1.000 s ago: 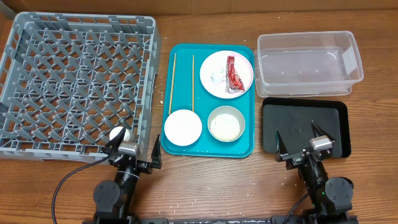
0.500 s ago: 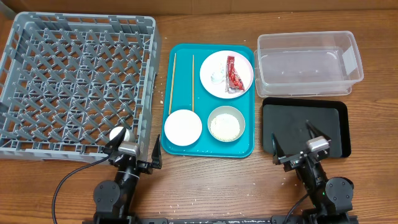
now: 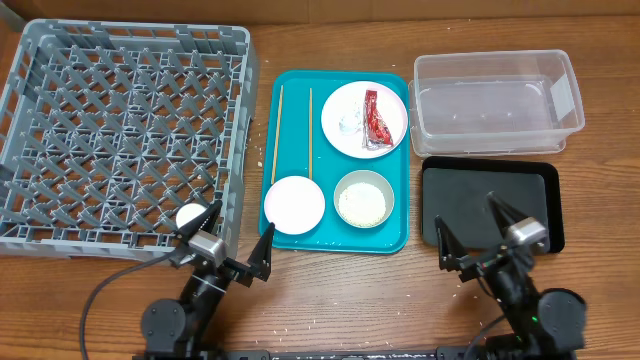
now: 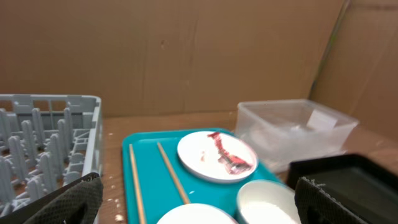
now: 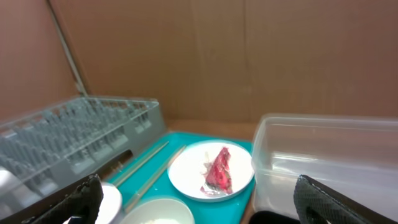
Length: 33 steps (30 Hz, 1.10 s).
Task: Sort waste into correct bins and load items into the dishwasher
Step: 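Reach the right gripper to the plate and grasp the white tissue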
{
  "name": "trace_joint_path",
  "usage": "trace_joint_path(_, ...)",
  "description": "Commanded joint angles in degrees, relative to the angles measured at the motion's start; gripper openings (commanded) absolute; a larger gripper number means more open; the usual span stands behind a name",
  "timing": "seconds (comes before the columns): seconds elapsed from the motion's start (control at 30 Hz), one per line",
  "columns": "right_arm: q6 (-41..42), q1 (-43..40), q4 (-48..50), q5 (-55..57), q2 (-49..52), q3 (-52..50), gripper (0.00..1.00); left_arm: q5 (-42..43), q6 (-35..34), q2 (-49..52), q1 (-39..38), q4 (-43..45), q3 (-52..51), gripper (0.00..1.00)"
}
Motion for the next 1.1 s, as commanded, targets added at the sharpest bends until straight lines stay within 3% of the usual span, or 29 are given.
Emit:
trace_joint_path(0.0,4.4,0.3,-3.3,-0.7,4.7,8.9,1.0,1.7,-6.1,4.6,-0.3,-2.3,8.3,1.0)
trace_joint_path(0.17,5.6,0.3,-14.2,-3.0,20.3,24.8,1.0,5.7,-4.4,19.1,-0.3,-4.8,21.5,1.0)
trace_joint_path(0.4,5.5,0.3,-32.7,-7.7,45.6,53.0,1.0,15.6,-4.0,44.2,-0.3,-23.5,49.9,1.0)
trace_joint_path(0.53,8.9,0.3,-36.3,-13.0,54.3,61.4,1.0,23.6,-2.3,52.5,-0.3,-30.3,61.2,1.0)
trace_joint_path(0.63,8.3,0.3,-32.7,-20.8,60.2,62.6,1.0,30.5,-2.3,55.7,-0.3,-30.6,65.0,1.0)
trace_joint_path(0.8,7.7,5.1,-32.0,-21.0,73.5,63.3,1.0,29.7,-0.3,56.1,-0.3,-30.6,66.2,1.0)
trace_joint_path(0.97,8.2,12.6,-28.6,-8.8,85.6,65.2,1.0,24.3,4.0,53.7,-0.2,-31.4,66.5,1.0)
trace_joint_path(1.07,8.4,15.1,-26.4,-1.6,90.8,66.4,1.0,16.9,6.7,50.5,0.7,-32.3,67.6,1.0)
